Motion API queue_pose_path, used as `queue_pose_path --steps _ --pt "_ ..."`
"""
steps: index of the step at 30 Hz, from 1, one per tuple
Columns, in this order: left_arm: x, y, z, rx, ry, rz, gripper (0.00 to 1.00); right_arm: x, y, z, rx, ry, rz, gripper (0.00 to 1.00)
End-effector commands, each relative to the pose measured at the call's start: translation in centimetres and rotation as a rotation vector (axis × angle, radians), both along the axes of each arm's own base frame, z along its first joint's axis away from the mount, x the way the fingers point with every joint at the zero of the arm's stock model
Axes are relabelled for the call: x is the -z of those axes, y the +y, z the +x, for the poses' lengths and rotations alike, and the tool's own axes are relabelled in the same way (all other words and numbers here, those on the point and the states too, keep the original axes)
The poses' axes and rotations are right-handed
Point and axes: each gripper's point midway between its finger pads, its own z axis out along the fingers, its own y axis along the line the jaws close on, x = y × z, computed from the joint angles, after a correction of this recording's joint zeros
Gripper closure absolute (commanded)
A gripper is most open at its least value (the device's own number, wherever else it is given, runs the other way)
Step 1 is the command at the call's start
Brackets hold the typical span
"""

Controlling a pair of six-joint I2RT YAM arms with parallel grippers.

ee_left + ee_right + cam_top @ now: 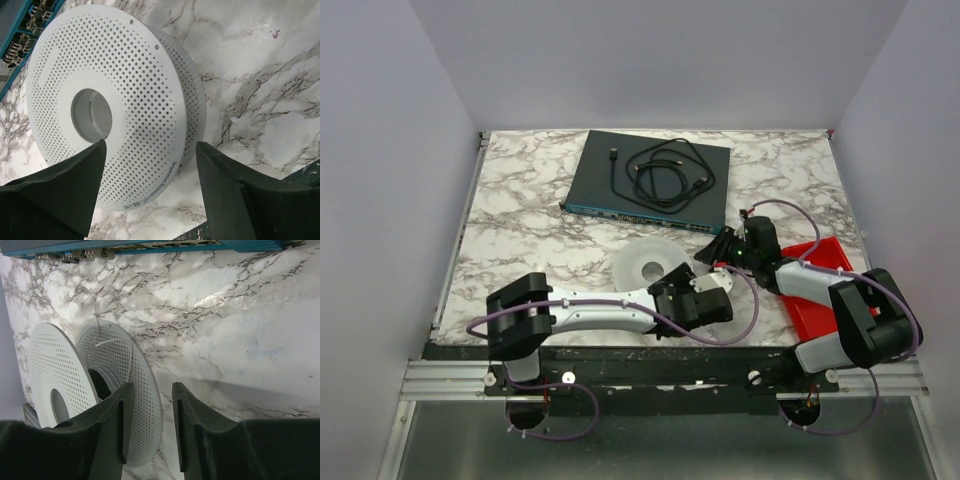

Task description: Wrap the cables

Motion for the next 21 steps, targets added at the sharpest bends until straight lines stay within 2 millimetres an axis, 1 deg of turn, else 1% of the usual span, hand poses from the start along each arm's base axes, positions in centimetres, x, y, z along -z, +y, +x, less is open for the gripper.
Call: queue_pose_path --steps 1,9,12,13,15,17,18,19,21 --pt "-2.6 -0.1 0.3 -0.036 0.028 -0.101 0.26 -0.9 -0.9 0.7 0.034 -0.014 -0.040 0.55" --pt "-5.2 0.3 0.9 -0.080 0.076 -0.223 0.25 -1.6 -2.2 0.8 0.084 0.007 -0.106 0.36" --pt "-6.3 1.1 1.2 -0.119 0.109 -0.295 0.24 -2.7 -3.1 1.1 0.129 -0.006 -0.141 0.26" --pt "-6.9 1.3 1.3 -0.129 0.126 -0.335 0.23 -3.0 -3.5 0.8 0.136 0.010 -0.160 0.24" --pt "-8.2 2.3 1.7 -0.160 0.155 -0.422 0.20 -4.6 -3.8 1.0 0.144 -0.012 -0.172 0.19" --pt "-9.8 3.6 2.4 -0.196 0.182 -0.530 0.15 -6.8 -3.9 1.2 0.143 -0.047 -0.172 0.13" --pt "-10.5 4.2 2.5 -0.204 0.194 -0.581 0.09 -8.0 -3.9 1.2 0.141 -0.067 -0.170 0.10" --pt "-11.1 5.1 3.0 -0.226 0.191 -0.623 0.02 -9.2 -3.9 1.2 0.139 -0.086 -0.170 0.06" --pt "-12.4 7.0 3.8 -0.265 0.173 -0.679 0.01 -11.6 -3.9 1.3 0.134 -0.124 -0.164 0.00"
